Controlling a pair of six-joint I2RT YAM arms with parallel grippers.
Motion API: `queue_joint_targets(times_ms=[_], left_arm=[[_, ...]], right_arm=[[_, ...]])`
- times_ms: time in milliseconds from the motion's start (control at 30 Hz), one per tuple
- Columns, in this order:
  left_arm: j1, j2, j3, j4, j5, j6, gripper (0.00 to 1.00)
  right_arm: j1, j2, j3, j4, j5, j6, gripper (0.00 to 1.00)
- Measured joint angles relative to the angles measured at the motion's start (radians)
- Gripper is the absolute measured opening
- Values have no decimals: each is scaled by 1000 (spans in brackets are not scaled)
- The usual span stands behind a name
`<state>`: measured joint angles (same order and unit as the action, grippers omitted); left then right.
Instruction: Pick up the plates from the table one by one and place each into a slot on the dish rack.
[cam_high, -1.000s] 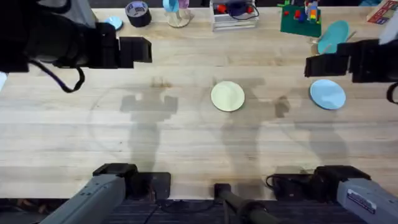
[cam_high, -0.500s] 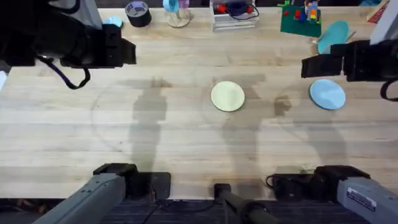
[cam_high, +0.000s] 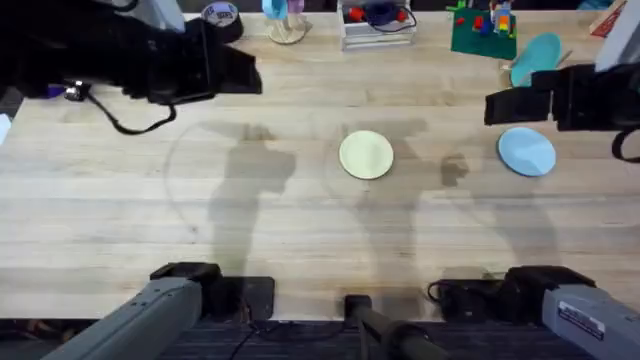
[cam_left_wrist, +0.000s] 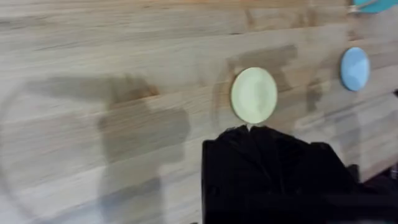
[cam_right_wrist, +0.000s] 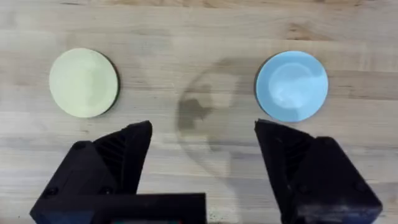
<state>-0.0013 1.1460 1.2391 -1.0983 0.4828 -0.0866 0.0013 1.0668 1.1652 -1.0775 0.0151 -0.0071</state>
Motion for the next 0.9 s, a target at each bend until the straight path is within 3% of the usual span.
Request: queue_joint_targets(times_ms=[233,400,500,767,900], left_arm=[[0,29,-12,120,160,-27,43],[0,27,-114,268,270,-78,43],[-11,27,-186,337,299,-111,43],[-102,51,-298,480,333,-196,43],[-188,159,-305,556,336,-215,43]], right_arm=[[0,0,0,0,0,0,995],[0,0,0,0,0,0,995],[0,0,0,0,0,0,995],[0,0,0,0,0,0,995],[0,0,0,0,0,0,995]])
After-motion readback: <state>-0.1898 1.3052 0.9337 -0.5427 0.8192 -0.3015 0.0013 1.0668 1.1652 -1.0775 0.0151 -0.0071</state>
